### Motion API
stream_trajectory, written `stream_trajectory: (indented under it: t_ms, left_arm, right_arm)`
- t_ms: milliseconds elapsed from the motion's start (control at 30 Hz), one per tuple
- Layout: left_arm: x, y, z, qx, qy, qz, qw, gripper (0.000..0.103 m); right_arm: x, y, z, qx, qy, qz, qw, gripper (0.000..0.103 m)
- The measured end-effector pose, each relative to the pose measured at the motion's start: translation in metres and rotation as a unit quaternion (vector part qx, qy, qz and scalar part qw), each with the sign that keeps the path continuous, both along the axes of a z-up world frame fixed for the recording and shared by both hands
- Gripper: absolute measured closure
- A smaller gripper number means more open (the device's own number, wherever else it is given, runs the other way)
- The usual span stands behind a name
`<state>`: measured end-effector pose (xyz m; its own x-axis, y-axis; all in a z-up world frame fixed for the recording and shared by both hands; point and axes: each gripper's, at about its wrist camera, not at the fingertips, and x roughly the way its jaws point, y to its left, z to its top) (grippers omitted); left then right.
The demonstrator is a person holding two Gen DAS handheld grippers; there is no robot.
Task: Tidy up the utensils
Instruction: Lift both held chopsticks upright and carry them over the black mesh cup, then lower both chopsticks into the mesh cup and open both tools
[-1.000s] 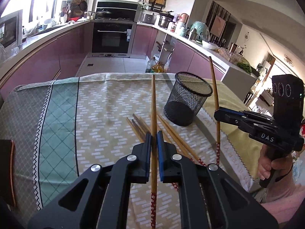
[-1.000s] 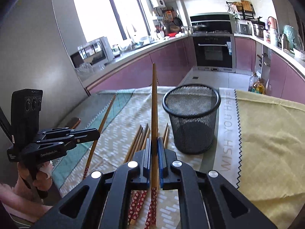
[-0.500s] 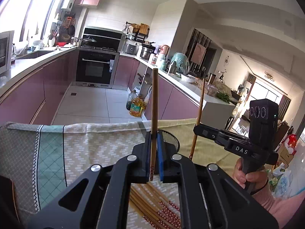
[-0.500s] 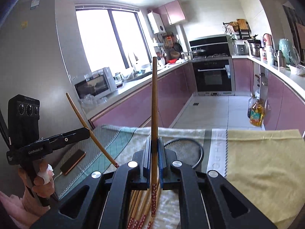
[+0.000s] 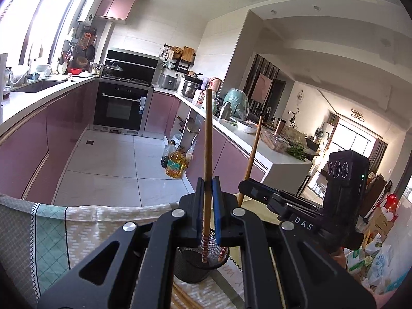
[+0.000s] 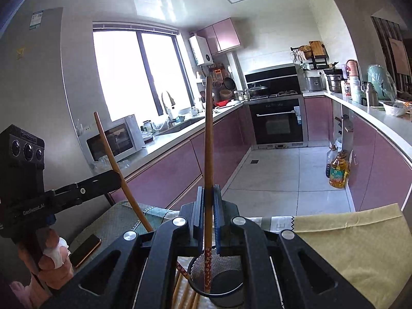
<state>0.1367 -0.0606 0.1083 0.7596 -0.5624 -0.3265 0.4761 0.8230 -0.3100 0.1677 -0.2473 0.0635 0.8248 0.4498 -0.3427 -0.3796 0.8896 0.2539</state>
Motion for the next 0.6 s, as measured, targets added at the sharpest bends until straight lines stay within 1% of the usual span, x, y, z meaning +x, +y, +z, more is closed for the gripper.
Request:
stream_trajectory:
  t_ms: [67,200,367,467,567,600]
  left_arm:
    - [0.007,-0.009,-0.007,0.010,0.013,-0.002,0.9999,0.096]
    - [0.020,-0.024,-0.032,0.043,0.046,-0.011,0.9980,0.096]
    - [0.040,-0.036,-0.066,0.075,0.091,-0.024,0.9927,0.096]
    - [0.053,-0.033,-0.083,0.084,0.108,-0.025,0.9903,0.096]
    - [0.065,-0.035,-0.093,0.084,0.121,-0.026,0.9887,0.096]
    - [0.068,-0.037,-0.096,0.085,0.122,-0.025,0.9885,0.096]
  right_arm:
    - [0.009,0.002,-0.007,-0.006,0.012,-0.001,1.000,0.097]
    - [0.024,0.008,-0.026,-0.026,0.055,0.006,0.998,0.097]
    - [0.036,0.020,-0.051,-0.057,0.114,0.019,0.992,0.097]
    - [0.038,0.026,-0.063,-0.071,0.133,0.022,0.988,0.097]
    - [0.042,0.029,-0.067,-0.070,0.142,0.020,0.987,0.097]
    - [0.043,0.029,-0.068,-0.068,0.144,0.018,0.987,0.095]
